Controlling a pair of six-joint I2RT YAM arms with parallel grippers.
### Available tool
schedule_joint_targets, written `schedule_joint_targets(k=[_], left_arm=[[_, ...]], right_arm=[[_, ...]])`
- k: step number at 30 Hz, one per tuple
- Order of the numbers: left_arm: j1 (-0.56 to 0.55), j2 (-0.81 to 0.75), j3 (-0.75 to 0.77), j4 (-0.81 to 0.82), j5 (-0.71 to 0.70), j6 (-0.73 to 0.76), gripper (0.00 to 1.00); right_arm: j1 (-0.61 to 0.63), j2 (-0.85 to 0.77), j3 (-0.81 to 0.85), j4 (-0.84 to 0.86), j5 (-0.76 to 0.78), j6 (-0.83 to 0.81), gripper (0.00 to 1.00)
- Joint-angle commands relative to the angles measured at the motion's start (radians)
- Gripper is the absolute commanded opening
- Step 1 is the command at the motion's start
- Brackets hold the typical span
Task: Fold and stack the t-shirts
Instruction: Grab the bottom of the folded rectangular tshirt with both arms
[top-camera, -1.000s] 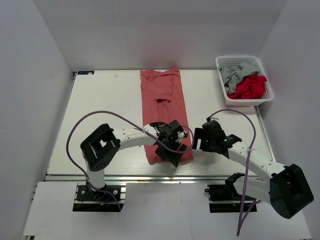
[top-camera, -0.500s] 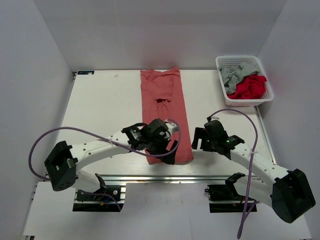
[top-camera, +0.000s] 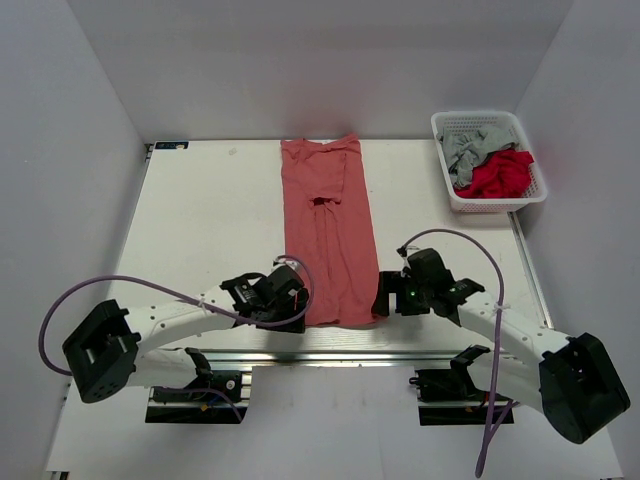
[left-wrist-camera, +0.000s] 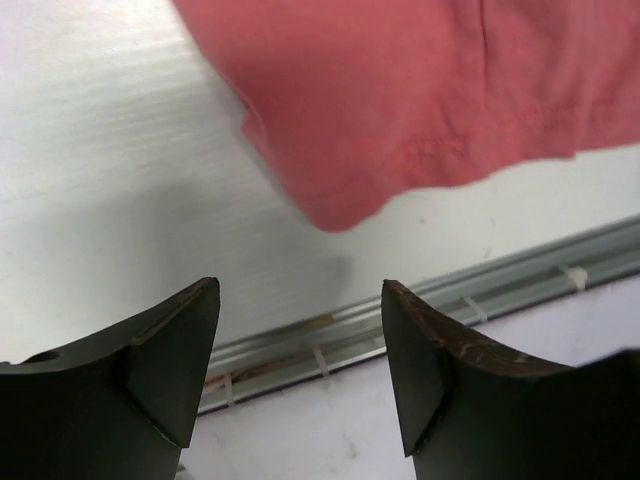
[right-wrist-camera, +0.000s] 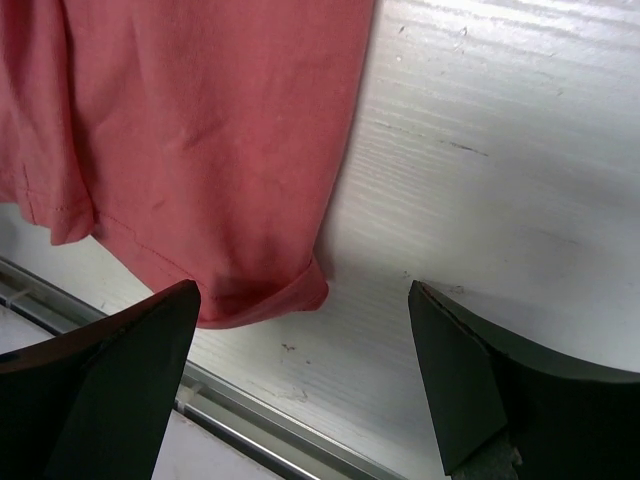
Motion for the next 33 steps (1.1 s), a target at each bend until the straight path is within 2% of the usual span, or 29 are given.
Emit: schedule_joint_targets(k=[1, 3, 10, 13, 14, 15, 18, 19, 21, 24, 25, 26, 29, 33], left_arm=[[0.021, 0.014, -0.013, 0.135, -0.038, -0.031, 0.74], [0.031, 0.041, -0.022, 0.171, -0.038, -0.013, 0.71], [0.071, 0.186, 0.033, 0.188, 0.033, 0.041, 0.48], [0.071, 0.206, 0.052, 0.144, 0.042, 0.051, 0.33], [0.071, 0.206, 0.052, 0.131, 0.051, 0.051, 0.24], [0.071, 0.206, 0.052, 0.131, 0.060, 0.051, 0.20], [0.071, 0.206, 0.042, 0.151, 0.080, 0.075, 0.07], [0.071, 0.206, 0.042, 0.151, 0.080, 0.075, 0.02], [0.071, 0.215, 0.064, 0.127, 0.089, 0.084, 0.00], [0.071, 0.215, 0.076, 0.108, 0.118, 0.107, 0.00], [0.071, 0.215, 0.076, 0.108, 0.129, 0.107, 0.00], [0.071, 0.200, 0.076, 0.108, 0.151, 0.116, 0.00], [0.071, 0.189, 0.099, 0.108, 0.142, 0.136, 0.00], [0.071, 0.189, 0.214, 0.039, 0.062, 0.156, 0.00]], right_arm=[[0.000, 0.007, -0.016, 0.056, -0.048, -0.020, 0.90], [-0.001, 0.015, -0.025, 0.075, -0.053, -0.014, 0.90], [0.002, 0.059, -0.050, 0.110, -0.081, 0.008, 0.90], [0.000, 0.070, -0.053, 0.113, -0.107, 0.011, 0.79], [0.000, 0.067, -0.062, 0.109, -0.113, 0.016, 0.69], [0.000, 0.067, -0.062, 0.112, -0.127, 0.017, 0.62], [0.002, 0.058, -0.092, 0.133, -0.160, 0.034, 0.53], [0.004, 0.061, -0.097, 0.145, -0.160, 0.036, 0.46], [0.004, 0.072, -0.108, 0.158, -0.170, 0.042, 0.29], [0.005, 0.079, -0.105, 0.172, -0.208, 0.042, 0.14], [0.004, 0.079, -0.102, 0.170, -0.217, 0.043, 0.05], [0.005, 0.073, -0.102, 0.173, -0.225, 0.037, 0.01], [0.005, 0.055, -0.096, 0.182, -0.202, 0.026, 0.00], [0.002, 0.047, -0.001, 0.155, -0.132, 0.006, 0.00]])
